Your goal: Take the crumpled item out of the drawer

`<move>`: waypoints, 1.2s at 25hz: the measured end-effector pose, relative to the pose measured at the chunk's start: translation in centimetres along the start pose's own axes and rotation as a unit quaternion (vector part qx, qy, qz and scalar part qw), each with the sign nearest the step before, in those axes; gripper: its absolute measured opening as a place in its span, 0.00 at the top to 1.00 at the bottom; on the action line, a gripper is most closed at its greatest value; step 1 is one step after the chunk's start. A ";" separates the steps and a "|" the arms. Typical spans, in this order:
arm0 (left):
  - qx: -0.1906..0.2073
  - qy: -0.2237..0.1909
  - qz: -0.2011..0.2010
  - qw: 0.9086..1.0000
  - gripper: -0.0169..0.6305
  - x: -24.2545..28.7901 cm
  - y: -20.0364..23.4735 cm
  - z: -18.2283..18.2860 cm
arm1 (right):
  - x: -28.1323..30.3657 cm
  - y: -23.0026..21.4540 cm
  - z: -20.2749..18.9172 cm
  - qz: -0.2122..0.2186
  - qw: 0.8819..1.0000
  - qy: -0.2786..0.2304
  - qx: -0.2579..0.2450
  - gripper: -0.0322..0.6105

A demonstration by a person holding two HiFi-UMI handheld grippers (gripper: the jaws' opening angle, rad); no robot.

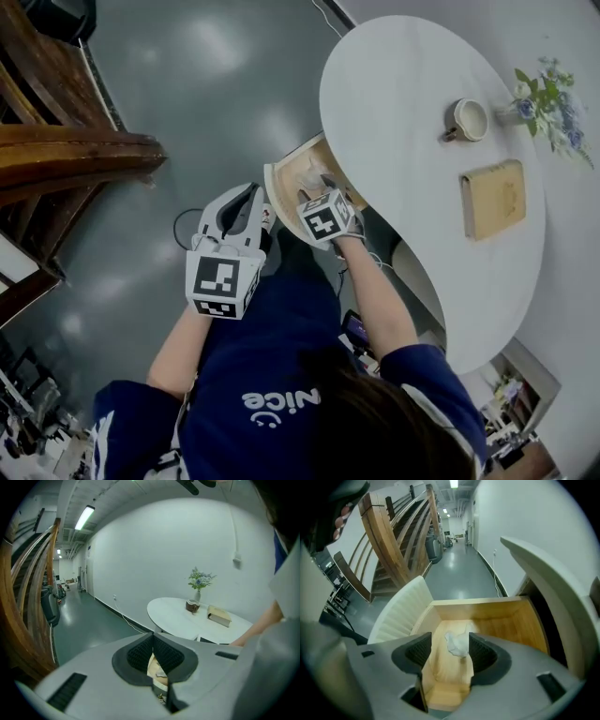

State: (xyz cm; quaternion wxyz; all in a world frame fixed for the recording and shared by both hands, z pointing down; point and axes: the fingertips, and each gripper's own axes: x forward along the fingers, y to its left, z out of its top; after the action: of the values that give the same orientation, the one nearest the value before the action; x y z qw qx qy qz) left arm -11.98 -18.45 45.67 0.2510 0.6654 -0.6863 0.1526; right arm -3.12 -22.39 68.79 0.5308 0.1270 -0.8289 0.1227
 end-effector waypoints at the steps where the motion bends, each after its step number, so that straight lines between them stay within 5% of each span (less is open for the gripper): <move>1: -0.003 0.000 0.004 1.000 0.97 0.1 0.1 -0.1 | 0.6 -0.2 -0.3 -0.003 1.000 0.007 -0.005 0.55; 8: -0.017 0.022 0.032 0.999 0.97 -0.1 1.0 -2.1 | 5.0 -1.1 -1.8 -0.008 0.998 0.053 -0.034 0.45; 22: -0.048 0.054 0.102 0.992 0.97 -1.9 4.3 -5.7 | 9.8 -3.6 -4.0 -0.021 0.990 0.126 -0.064 0.41; 27: -0.060 0.058 0.106 0.991 0.97 -1.9 4.6 -6.2 | 9.9 -4.9 -4.3 -0.062 0.983 0.141 -0.098 0.63; 30: -0.058 0.056 0.116 0.990 0.97 -2.0 5.1 -6.0 | 9.8 -5.0 -4.2 -0.069 0.982 0.142 -0.105 0.67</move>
State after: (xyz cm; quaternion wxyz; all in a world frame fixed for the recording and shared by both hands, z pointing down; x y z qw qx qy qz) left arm -16.21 -13.20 50.20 0.3078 0.5563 -0.7513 0.1772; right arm -1.80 -26.43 79.73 0.6609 0.1084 -0.7425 0.0150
